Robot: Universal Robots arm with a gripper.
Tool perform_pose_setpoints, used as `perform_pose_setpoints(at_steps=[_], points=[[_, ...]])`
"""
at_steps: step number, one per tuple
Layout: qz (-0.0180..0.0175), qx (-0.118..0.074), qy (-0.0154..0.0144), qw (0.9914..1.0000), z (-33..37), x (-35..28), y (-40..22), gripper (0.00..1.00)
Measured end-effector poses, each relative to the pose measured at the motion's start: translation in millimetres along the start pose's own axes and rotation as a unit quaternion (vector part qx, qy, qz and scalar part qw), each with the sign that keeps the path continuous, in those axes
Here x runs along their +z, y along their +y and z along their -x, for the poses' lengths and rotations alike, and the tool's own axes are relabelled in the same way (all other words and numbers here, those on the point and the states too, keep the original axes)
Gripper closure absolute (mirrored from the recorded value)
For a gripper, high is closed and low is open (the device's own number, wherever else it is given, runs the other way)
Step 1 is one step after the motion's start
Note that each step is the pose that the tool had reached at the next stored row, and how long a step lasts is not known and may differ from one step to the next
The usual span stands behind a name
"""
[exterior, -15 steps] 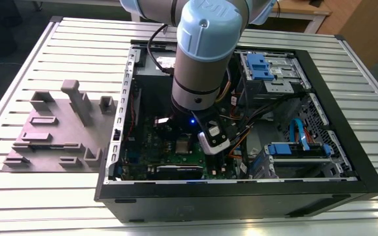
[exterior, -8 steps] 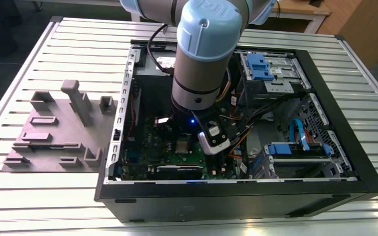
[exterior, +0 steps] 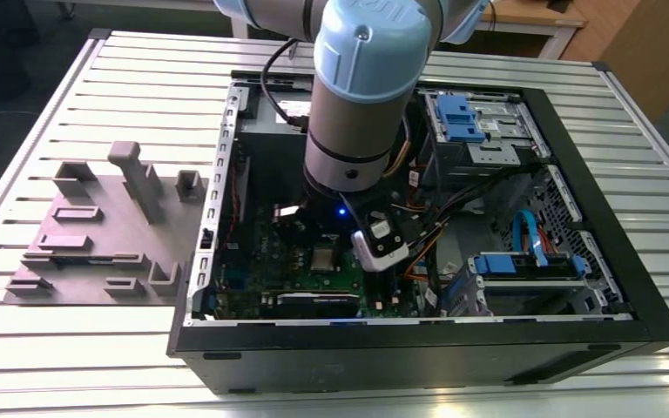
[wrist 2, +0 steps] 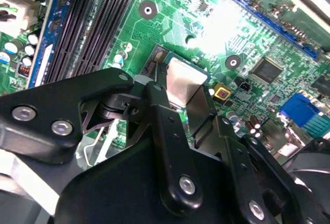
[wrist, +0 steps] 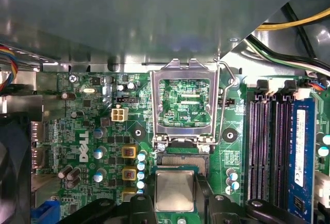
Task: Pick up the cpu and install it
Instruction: 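Place the cpu into insertion slot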
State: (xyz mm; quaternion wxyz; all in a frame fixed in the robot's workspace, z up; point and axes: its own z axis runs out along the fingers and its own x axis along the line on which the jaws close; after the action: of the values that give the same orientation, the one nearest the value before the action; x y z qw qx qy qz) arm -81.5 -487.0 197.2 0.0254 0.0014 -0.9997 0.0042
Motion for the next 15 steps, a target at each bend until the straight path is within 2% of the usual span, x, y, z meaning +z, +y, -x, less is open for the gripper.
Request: perform_pose_setpoints(at_steps=[4, 9, 11, 15], points=[[0.0006, 0.0, -0.0001, 1.0, 0.3, -0.3, -0.1, 0.59], [0.0075, 0.0, -0.0011, 0.99997, 0.6, -0.3, 0.1, 0.59], [0.0087, 0.0, -0.0015, 0.99996, 0.9, -0.2, 0.2, 0.59], [0.0087, -0.001, -0.0055, 0.99995, 1.1, 0.0, 0.1, 0.59]])
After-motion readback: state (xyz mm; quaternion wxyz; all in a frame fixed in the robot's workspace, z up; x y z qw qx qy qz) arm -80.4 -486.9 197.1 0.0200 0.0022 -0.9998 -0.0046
